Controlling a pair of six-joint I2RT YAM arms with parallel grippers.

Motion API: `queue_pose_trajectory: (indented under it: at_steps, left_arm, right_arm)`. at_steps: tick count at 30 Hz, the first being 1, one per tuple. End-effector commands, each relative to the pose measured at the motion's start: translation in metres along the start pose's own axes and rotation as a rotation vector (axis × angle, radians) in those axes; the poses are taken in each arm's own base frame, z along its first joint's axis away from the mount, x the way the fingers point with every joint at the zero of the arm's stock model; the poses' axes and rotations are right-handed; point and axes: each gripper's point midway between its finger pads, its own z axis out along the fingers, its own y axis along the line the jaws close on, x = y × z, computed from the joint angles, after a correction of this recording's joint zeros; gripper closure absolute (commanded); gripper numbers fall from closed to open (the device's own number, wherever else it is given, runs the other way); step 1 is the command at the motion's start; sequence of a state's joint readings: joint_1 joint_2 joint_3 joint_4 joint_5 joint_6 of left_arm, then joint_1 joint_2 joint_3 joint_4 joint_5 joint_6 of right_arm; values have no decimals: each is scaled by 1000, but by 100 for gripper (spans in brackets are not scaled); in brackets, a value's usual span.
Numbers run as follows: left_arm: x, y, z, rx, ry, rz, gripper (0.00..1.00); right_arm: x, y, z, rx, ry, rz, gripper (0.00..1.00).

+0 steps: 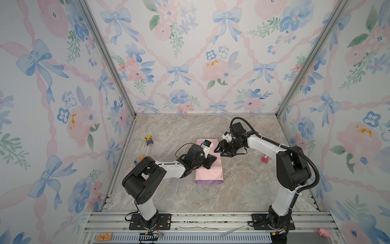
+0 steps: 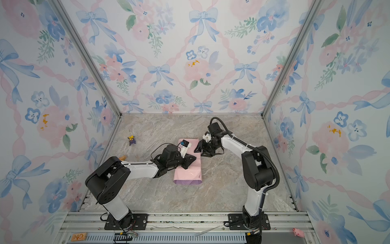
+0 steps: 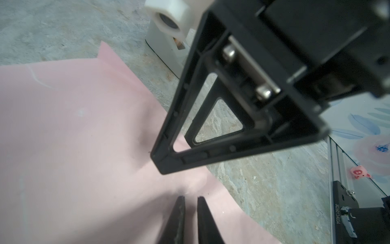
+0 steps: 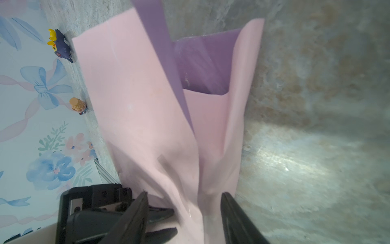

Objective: Wrap a gift box in wrapping paper
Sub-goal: Wrap the gift box with the wrapping paper, then adjust the gift box at the center of the table.

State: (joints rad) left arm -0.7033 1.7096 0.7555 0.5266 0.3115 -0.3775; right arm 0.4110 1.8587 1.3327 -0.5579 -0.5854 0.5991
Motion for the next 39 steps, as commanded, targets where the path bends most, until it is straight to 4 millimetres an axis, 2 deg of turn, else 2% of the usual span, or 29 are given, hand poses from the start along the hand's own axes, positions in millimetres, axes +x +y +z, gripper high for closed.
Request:
queue_pose_trajectory:
  at_steps: [1, 6, 11, 12, 16, 18, 19, 20, 24, 28, 30, 32, 35, 36, 39]
  left_arm:
    - [56, 23, -2, -91, 173, -51, 84]
    - [57, 24, -2, -91, 175, -53, 84]
    - [57, 23, -1, -90, 175, -51, 84]
    - [56, 24, -2, -91, 173, -53, 84]
    - [52, 21, -2, -84, 164, -52, 83]
    - [45, 18, -5, -77, 148, -48, 83]
    - [39, 15, -7, -71, 132, -47, 82]
    - [17, 7, -7, -54, 85, -34, 79]
    - [-28, -11, -22, -28, -6, -14, 62]
    - [-62, -16, -45, -41, -87, -49, 49]
    - [-68, -7, -58, -78, -110, -99, 46]
    - [-66, 12, -70, -148, -100, -182, 45]
    - [-46, 41, -81, -238, -44, -276, 43]
    - [-37, 46, -81, -248, -24, -295, 43]
    - [-16, 55, -79, -235, 16, -361, 42]
  right_arm:
    - [-3, 0, 4, -26, 3, 18, 49]
    - [-4, -6, 10, -10, 6, 24, 67]
    - [-1, -18, 9, 34, 3, 31, 72]
    - [0, -18, 8, 33, 4, 32, 70]
    - [-1, -13, -5, 18, -27, 28, 40]
    - [-2, -10, -19, 9, -66, 18, 38]
    - [-2, -10, -28, 5, -86, 14, 37]
    - [0, -9, -36, -1, -99, 9, 37]
    - [13, -7, -61, -21, -122, -23, 29]
    - [28, -11, -63, 0, -105, -48, 27]
    - [33, -11, -56, -1, -81, -54, 27]
    - [39, -5, -44, -8, -46, -69, 27]
    - [41, 2, -32, -7, -19, -90, 27]
    - [41, -1, -22, 1, 3, -78, 27]
    - [38, -2, -10, 2, 20, -69, 27]
